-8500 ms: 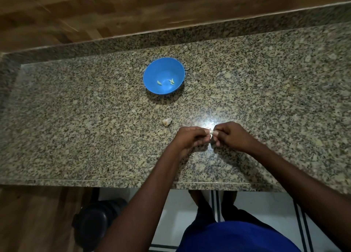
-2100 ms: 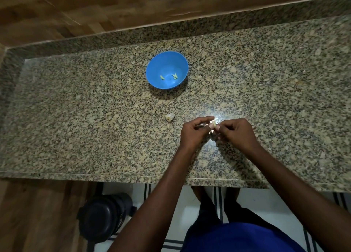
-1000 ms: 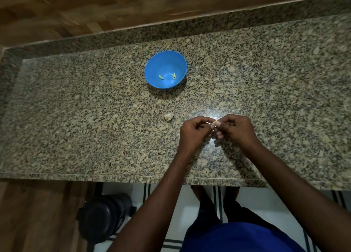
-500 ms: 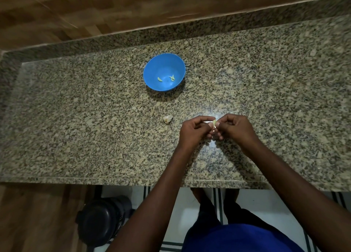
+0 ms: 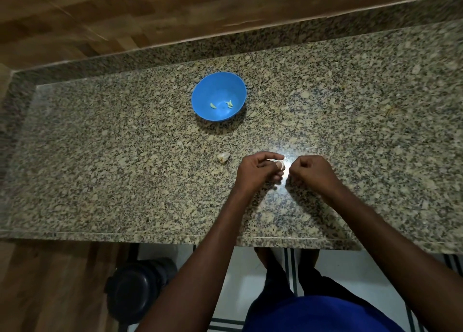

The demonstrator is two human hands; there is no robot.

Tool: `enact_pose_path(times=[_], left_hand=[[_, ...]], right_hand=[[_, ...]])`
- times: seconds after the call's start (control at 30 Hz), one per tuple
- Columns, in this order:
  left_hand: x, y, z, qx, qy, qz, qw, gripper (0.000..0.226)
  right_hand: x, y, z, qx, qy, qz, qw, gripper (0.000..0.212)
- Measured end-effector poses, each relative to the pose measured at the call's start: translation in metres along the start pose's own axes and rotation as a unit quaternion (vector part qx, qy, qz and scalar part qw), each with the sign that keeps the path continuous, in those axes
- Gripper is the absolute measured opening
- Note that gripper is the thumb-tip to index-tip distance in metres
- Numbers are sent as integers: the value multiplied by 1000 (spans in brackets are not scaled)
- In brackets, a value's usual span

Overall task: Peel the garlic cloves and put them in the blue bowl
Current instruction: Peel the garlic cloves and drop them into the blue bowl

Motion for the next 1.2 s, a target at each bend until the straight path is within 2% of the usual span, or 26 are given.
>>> enact_pose_path(times=[0.07,0.17,0.27,0.43,0.53,0.63,0.73,0.87,1.03,1.13,1.2], left_hand=[[0,2,0,2,-12,1,1000,12],[-1,3,-1,11,-27,19,999,8],[-3,2,-3,27,-49,44,997,8],[-1,1,-4,37,-69,23,997,9],[2,0,-3,26,-54,-4,998,10],[3,-2,-3,9,-31,-44,999,12],[6,-5,-3,8,-6,-64,998,15],[7,-6,-3,30,-6,-43,999,14],[9,-12,-7,117,-33,116,986,9],[12,-14,-8,159,-38,174,971,8],[12,-13,-8,157,-37,167,973,8]], right_hand=[[1,-1,1,-18,9,-41,999,12],[2,1,-1,-60,10,-80,995,17],[2,7,-4,-75,32,-66,994,23],[2,10,-6,-100,60,-80,990,21],[3,10,-8,-92,83,11,992,30],[2,10,-9,-45,117,113,986,32],[6,6,-9,36,165,239,956,29],[17,3,-11,155,198,408,878,25],[18,-6,-8,283,240,455,810,26],[17,-8,-8,314,260,466,785,30],[16,-8,-8,314,260,481,776,29]])
Point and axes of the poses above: each hand's wrist, its own z-axis towards the middle knuckle, its own x-axis out of the palm, y = z × x, the point moved 4 cm from there along z, towards the middle knuckle, and after that the axes turned 1 degree about z, right-handed, at the moved point
